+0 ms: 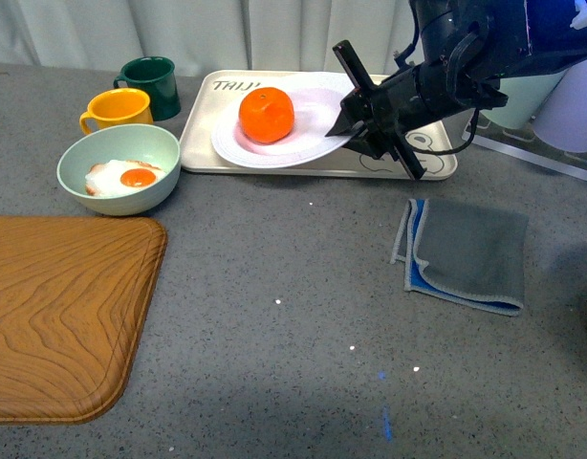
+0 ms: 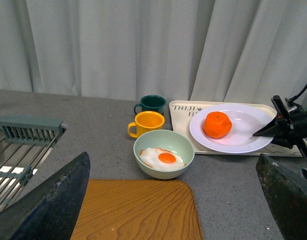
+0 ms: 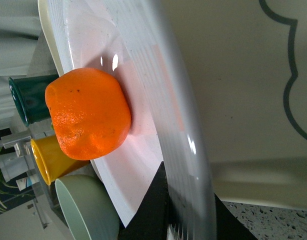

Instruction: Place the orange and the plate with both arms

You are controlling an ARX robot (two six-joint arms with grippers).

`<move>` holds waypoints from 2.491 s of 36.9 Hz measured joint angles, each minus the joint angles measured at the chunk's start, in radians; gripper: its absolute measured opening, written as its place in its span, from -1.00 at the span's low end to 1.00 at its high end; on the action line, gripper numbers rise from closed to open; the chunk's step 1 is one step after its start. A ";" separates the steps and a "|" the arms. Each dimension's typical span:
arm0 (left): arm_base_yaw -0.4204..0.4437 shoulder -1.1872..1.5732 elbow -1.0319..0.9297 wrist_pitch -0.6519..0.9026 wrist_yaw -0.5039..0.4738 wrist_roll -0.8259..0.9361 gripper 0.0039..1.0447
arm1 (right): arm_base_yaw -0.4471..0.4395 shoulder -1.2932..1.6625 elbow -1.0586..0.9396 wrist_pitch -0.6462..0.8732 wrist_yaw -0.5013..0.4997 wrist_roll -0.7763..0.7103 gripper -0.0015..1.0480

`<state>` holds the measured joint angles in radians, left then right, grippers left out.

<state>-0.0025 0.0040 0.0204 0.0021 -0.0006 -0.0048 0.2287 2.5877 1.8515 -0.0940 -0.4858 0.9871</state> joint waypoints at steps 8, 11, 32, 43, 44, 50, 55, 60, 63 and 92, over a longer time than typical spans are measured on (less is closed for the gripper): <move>0.000 0.000 0.000 0.000 0.000 0.000 0.88 | 0.003 -0.002 -0.023 0.014 0.076 -0.068 -0.41; 0.000 0.000 0.000 0.000 0.000 0.000 0.88 | 0.002 -0.010 -0.047 0.022 0.104 -0.104 -0.24; 0.000 0.000 0.000 0.000 0.000 0.000 0.88 | -0.055 -0.500 -0.980 1.320 0.658 -0.933 -0.41; 0.000 0.000 0.000 0.000 0.000 0.000 0.88 | -0.113 -0.793 -1.373 1.393 0.598 -0.983 -0.98; 0.000 0.000 0.000 0.000 0.000 0.000 0.88 | -0.116 -0.811 -1.390 1.393 0.594 -0.983 -0.98; 0.000 0.000 0.000 0.000 0.000 0.000 0.88 | -0.141 -0.948 -1.520 1.389 0.573 -0.984 -0.98; 0.000 0.000 0.000 0.000 0.000 0.000 0.88 | -0.157 -1.044 -1.595 1.364 0.560 -0.984 -0.98; 0.000 0.000 0.000 0.000 0.000 0.000 0.88 | -0.171 -1.141 -1.653 1.329 0.544 -0.984 -0.98; 0.000 0.000 0.000 0.000 0.000 0.000 0.88 | -0.206 -1.234 -1.671 1.229 0.491 -0.984 -0.98; 0.000 0.000 0.000 0.000 0.000 0.000 0.88 | -0.227 -1.886 -1.841 0.772 0.488 -0.984 -0.98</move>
<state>-0.0025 0.0036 0.0204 0.0021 -0.0002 -0.0048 0.0013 0.7017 0.0109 0.6785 0.0017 0.0032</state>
